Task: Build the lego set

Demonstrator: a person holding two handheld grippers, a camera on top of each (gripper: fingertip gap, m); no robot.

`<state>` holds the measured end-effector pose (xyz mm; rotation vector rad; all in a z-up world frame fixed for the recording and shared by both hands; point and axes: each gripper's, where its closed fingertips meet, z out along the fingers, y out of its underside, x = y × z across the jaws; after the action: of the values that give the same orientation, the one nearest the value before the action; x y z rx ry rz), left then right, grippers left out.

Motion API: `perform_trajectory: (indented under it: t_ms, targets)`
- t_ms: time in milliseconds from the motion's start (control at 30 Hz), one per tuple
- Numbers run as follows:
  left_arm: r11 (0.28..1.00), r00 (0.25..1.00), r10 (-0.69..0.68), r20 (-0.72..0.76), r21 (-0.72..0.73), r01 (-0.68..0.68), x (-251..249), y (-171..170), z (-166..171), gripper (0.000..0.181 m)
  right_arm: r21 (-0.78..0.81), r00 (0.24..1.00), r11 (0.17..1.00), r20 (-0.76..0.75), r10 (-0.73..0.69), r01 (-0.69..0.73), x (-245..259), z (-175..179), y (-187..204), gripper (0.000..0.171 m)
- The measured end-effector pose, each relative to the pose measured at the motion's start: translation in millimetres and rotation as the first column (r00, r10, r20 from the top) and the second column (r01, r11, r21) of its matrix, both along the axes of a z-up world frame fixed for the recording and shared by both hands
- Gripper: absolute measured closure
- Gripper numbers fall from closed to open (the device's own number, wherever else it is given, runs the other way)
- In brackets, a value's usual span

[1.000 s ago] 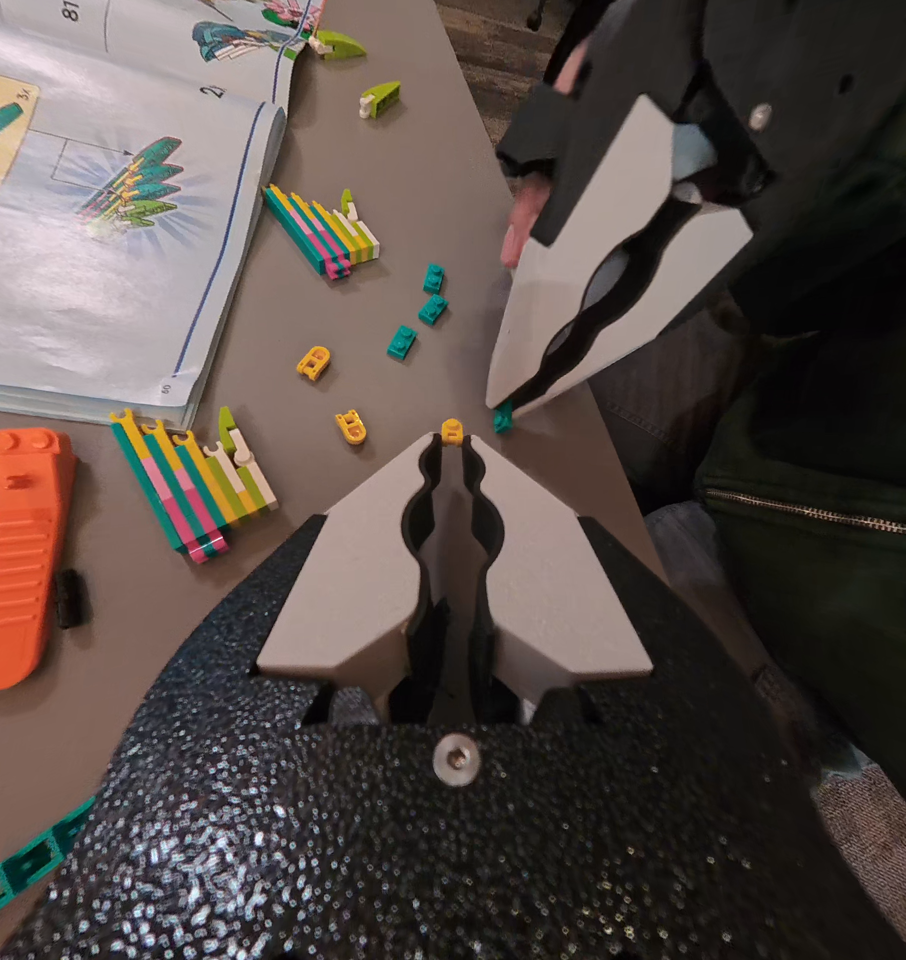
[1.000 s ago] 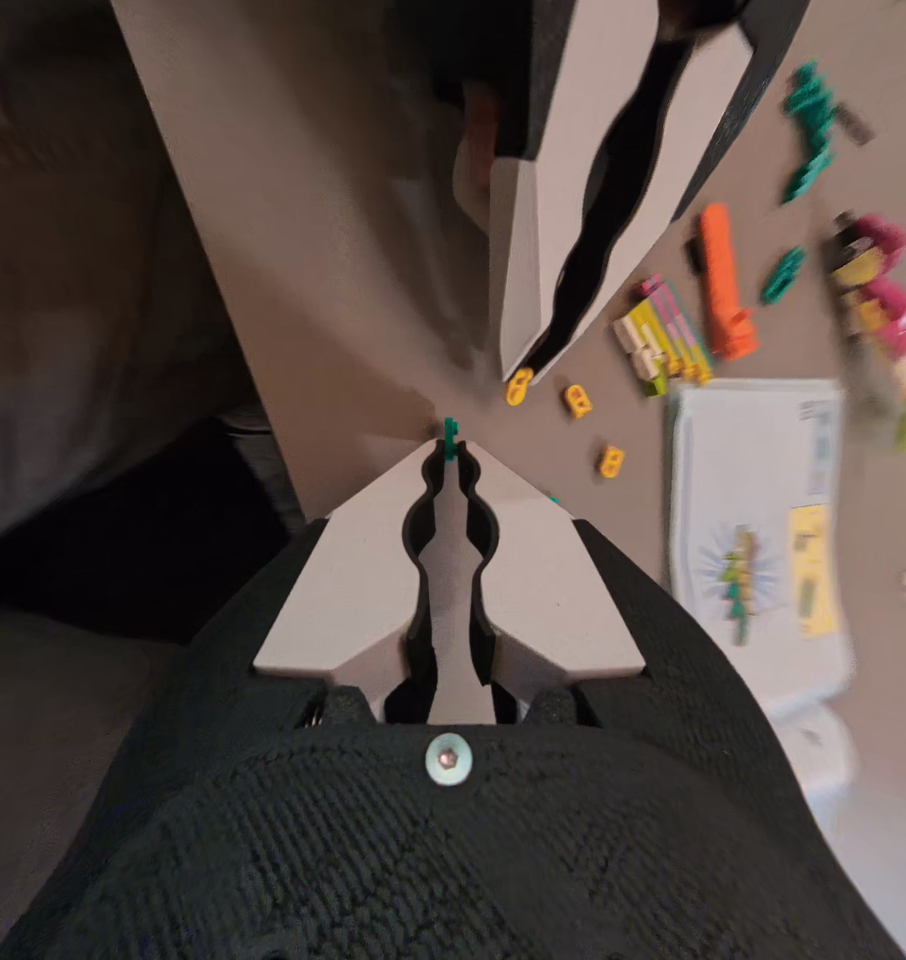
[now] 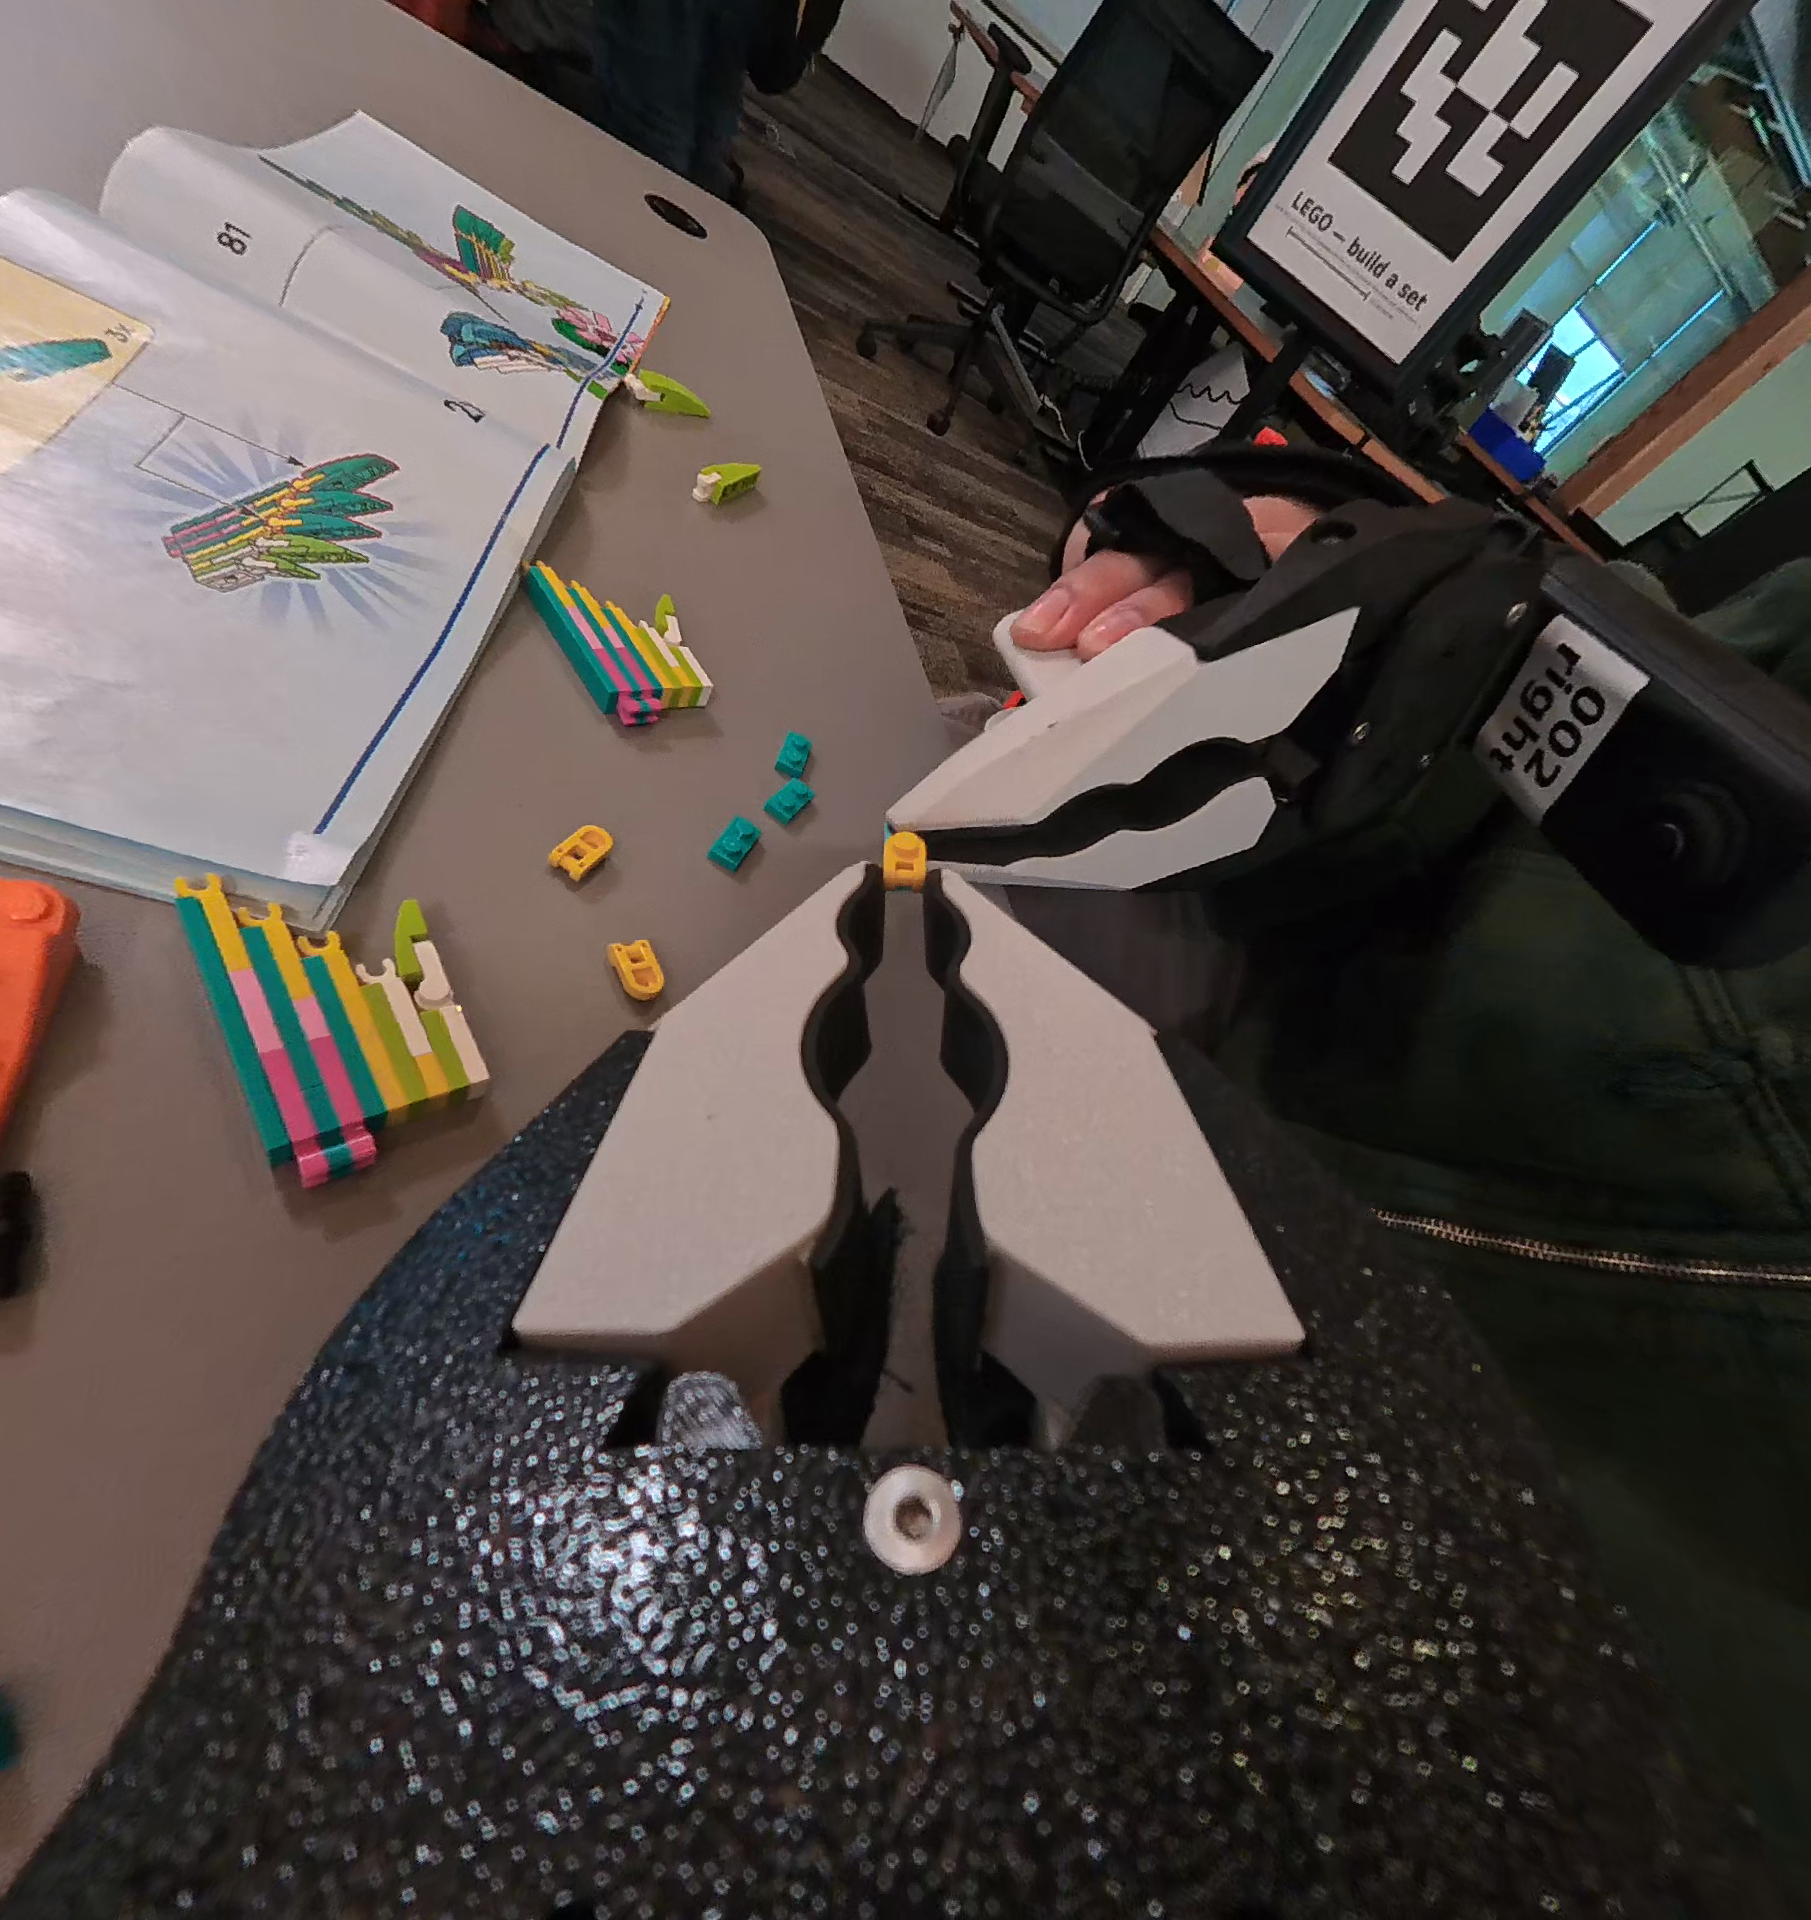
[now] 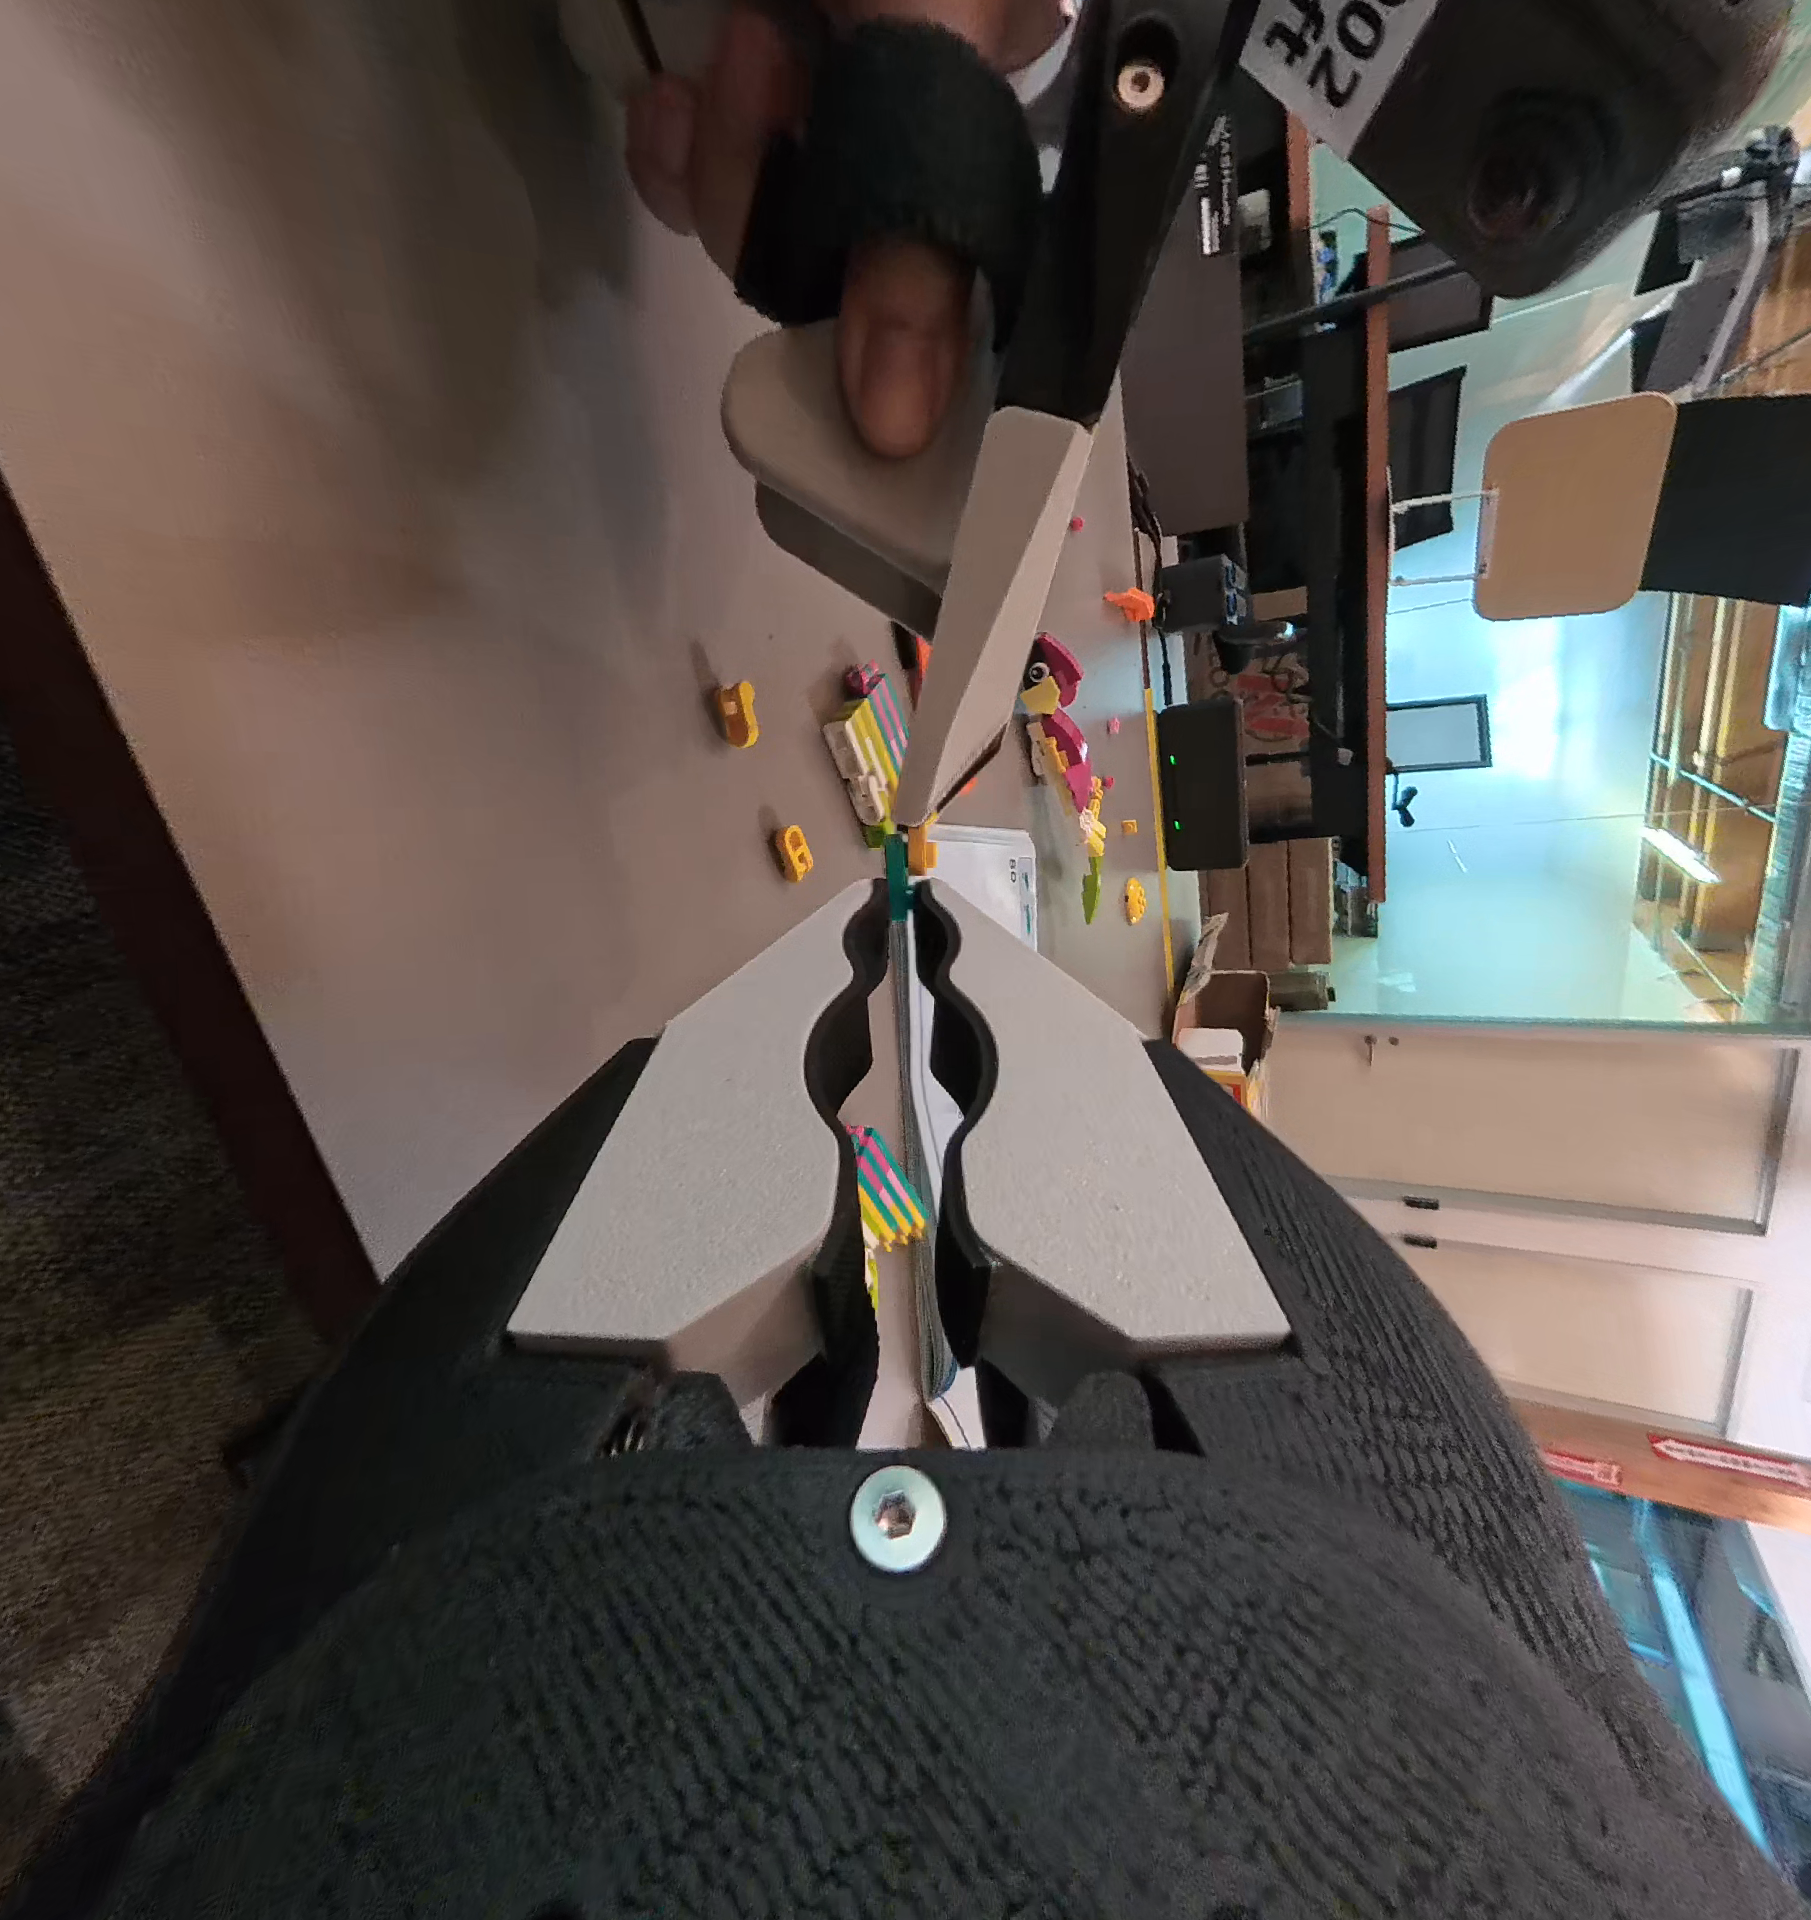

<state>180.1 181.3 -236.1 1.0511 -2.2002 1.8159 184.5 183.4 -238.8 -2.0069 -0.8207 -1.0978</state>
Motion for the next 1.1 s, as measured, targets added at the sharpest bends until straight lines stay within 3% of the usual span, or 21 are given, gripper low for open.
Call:
perform_trajectory:
  t_ms: [300,600,1100]
  targets:
    - [0.999,0.999,0.019,-0.033,-0.036,-0.02,2,2,1,0.176,0.018,0.999,0.999,0.036,-0.033,0.033,4,4,2,0.169]
    - [0.995,0.999,-0.012,-0.034,0.098,0.015,-4,1,-13,0.176,-0.185,0.93,0.982,0.356,0.091,-0.025,0,-4,3,0.169]
    - [0.989,0.999,-0.028,-0.032,0.143,0.032,-4,1,-24,0.176,-0.195,0.967,0.978,0.227,0.113,-0.068,-1,-19,2,0.169]
